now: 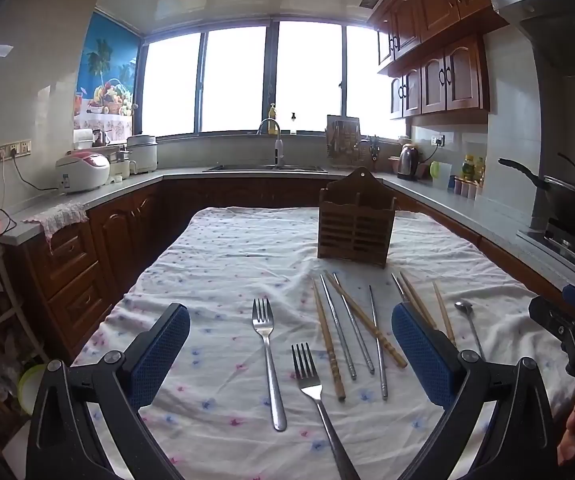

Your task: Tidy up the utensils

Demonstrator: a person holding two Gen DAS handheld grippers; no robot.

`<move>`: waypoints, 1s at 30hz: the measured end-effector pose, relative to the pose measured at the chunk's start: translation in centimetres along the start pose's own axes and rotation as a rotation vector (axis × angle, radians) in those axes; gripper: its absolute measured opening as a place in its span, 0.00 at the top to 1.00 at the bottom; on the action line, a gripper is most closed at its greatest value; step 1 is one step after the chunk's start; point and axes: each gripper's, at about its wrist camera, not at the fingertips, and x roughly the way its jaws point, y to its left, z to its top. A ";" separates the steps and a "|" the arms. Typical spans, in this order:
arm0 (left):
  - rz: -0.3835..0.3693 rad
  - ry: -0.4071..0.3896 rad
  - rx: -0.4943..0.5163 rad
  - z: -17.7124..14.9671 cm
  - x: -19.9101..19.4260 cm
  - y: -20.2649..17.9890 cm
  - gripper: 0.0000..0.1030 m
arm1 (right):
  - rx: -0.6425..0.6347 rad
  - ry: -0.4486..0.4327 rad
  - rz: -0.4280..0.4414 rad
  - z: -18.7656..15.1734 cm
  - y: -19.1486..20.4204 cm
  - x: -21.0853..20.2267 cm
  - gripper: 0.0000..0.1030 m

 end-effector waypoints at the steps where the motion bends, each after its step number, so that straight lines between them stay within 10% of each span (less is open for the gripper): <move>1: 0.001 0.000 0.000 -0.1 0.0 0.0 0.01 | -0.001 0.000 0.000 0.0 0.1 0.0 0.00; 30: -0.006 0.010 -0.003 0.3 0.2 0.2 0.01 | 0.020 0.016 0.020 0.2 0.0 0.3 0.00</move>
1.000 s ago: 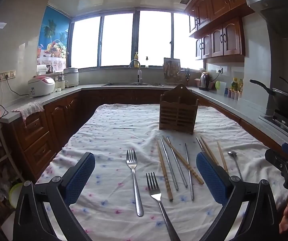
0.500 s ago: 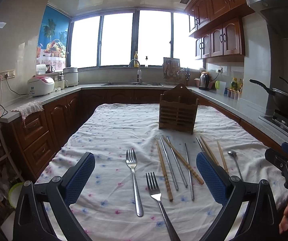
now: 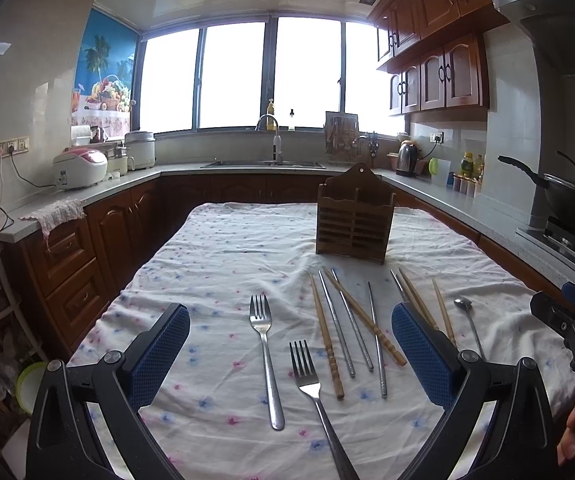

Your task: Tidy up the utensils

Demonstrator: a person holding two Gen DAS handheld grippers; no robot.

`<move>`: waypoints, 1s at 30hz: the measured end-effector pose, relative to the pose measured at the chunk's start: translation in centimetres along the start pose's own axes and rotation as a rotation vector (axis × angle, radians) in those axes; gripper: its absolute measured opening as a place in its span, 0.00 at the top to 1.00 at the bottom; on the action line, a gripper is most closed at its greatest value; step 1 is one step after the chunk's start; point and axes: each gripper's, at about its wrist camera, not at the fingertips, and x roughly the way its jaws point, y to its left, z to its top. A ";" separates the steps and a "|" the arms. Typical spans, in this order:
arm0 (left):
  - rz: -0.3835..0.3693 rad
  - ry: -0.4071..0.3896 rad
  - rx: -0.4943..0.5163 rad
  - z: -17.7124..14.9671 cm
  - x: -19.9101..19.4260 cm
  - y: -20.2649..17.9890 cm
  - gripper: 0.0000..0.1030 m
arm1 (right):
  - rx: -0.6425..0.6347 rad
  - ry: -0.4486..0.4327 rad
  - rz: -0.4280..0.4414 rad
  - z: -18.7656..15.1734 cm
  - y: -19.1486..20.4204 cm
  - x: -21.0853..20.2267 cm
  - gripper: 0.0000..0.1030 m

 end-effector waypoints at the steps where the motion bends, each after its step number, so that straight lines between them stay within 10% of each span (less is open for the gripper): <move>1: -0.002 0.009 -0.006 0.1 0.2 0.1 0.01 | 0.003 0.003 -0.001 0.0 0.0 0.1 0.00; 22: -0.015 0.294 0.035 4.5 7.5 0.9 0.04 | 0.069 0.138 0.017 2.0 -3.0 5.5 0.01; 30: -0.032 0.305 0.010 6.2 11.7 1.4 0.14 | 0.111 0.213 0.024 3.3 -4.3 9.2 0.23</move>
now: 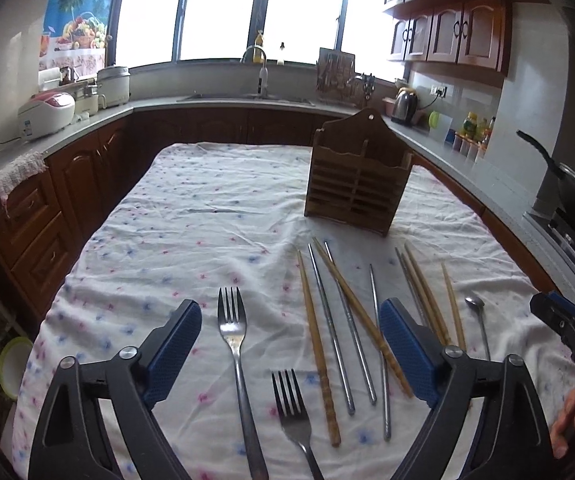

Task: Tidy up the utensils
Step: 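Lower the left tool onto a wooden chopstick while the right tool grasps another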

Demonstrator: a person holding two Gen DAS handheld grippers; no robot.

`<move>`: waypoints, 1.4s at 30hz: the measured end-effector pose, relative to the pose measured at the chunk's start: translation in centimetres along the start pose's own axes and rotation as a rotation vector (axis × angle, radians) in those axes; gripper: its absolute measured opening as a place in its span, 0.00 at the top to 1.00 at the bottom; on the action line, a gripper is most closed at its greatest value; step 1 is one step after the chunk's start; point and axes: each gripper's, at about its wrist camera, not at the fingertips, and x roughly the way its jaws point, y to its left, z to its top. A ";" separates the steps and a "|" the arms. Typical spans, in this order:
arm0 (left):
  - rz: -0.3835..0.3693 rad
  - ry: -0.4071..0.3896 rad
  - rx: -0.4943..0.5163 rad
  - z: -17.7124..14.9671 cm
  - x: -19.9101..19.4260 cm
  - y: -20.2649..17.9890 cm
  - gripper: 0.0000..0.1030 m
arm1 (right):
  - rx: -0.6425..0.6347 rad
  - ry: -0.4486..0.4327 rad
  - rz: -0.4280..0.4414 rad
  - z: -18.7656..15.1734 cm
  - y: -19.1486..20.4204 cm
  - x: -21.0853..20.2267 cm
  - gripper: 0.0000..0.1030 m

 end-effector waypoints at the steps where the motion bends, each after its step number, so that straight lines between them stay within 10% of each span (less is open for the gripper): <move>1: -0.004 0.006 -0.002 0.2 0.5 -0.1 0.17 | 0.009 0.014 0.005 0.3 -0.2 0.5 0.25; 20: 0.011 0.239 0.060 6.8 13.9 -0.3 0.42 | 0.058 0.308 0.006 4.0 -1.2 14.7 0.73; 42: 0.078 0.412 0.247 6.8 22.6 -2.7 0.66 | -0.091 0.431 -0.066 3.6 -0.1 19.6 0.84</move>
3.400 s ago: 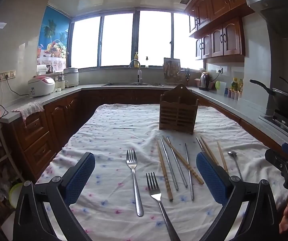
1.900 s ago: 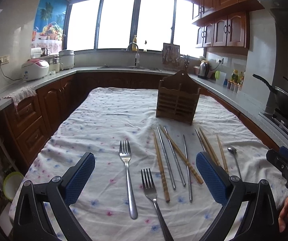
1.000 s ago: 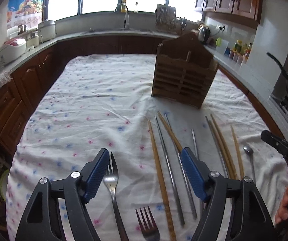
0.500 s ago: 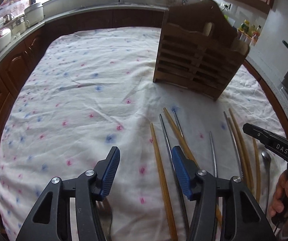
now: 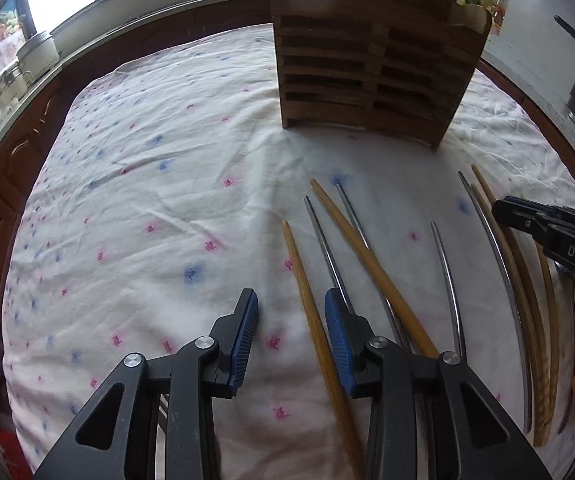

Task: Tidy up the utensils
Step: 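Lower the left tool onto a wooden chopstick while the right tool grasps another, then lift both wooden chopsticks upright and carry them over the wooden holder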

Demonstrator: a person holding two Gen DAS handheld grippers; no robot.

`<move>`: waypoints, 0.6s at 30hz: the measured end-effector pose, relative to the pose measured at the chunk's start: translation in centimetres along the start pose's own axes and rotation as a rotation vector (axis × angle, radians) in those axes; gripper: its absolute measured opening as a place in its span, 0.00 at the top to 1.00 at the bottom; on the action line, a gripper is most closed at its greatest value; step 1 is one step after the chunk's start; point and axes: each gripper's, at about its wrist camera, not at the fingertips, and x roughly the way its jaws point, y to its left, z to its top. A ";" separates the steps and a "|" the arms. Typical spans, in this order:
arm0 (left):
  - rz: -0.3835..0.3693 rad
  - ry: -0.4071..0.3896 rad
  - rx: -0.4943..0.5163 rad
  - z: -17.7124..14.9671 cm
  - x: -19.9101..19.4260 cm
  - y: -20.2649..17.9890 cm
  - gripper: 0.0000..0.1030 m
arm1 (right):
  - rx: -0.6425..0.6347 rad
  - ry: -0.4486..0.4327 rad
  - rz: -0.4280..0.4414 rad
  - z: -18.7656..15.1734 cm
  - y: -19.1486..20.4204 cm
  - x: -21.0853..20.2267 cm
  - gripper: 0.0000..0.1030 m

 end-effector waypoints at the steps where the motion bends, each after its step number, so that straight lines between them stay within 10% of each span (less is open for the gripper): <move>1: 0.001 0.000 0.003 0.1 0.0 -0.1 0.67 | -0.019 0.002 -0.018 0.1 0.4 0.1 0.83; 7: -0.069 -0.022 -0.001 0.2 -0.1 -0.9 0.92 | -0.054 -0.029 -0.041 -0.1 1.1 0.2 0.90; 18: -0.141 -0.066 -0.066 -0.1 -2.5 0.2 0.94 | 0.101 -0.079 0.157 -0.2 -0.8 -3.3 0.94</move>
